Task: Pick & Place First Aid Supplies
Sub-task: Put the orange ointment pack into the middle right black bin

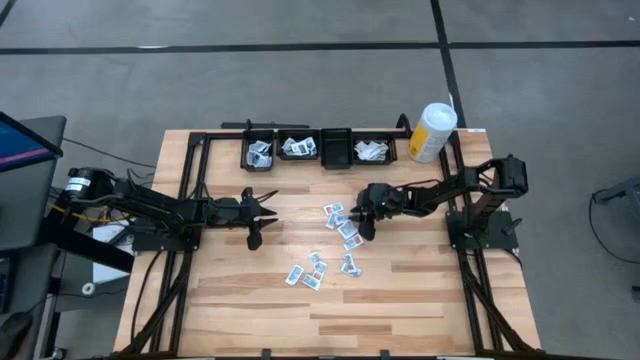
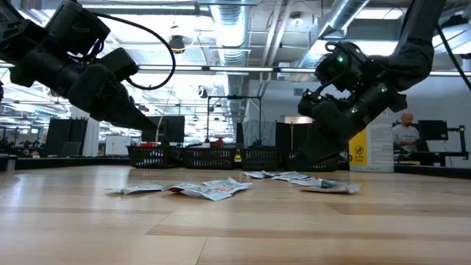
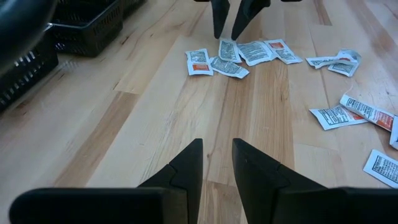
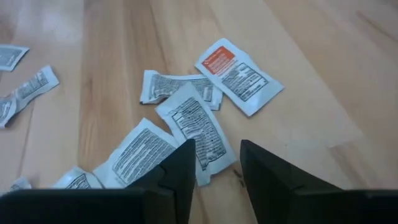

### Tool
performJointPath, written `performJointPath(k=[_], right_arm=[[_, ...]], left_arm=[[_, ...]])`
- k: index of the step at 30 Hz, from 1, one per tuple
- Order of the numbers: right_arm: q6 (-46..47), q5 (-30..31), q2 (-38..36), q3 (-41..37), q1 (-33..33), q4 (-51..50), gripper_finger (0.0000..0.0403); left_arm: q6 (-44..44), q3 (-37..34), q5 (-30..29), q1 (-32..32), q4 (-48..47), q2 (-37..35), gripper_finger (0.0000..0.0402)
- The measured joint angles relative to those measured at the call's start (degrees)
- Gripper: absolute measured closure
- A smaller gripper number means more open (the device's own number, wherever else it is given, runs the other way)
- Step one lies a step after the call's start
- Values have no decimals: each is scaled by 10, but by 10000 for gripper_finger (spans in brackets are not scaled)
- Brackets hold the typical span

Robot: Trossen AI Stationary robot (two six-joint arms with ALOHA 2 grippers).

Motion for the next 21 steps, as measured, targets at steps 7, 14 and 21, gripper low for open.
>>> performJointPath(k=[7, 14, 21], right_arm=[[4, 0, 0, 0, -12, 0, 237], [6, -19, 19, 0, -10, 4, 195], [6, -27, 42, 8, -7, 26, 192]], left_arm=[[0, 0, 0, 0, 0, 0, 314], [0, 0, 0, 0, 0, 0, 314], [0, 0, 0, 0, 0, 0, 314]])
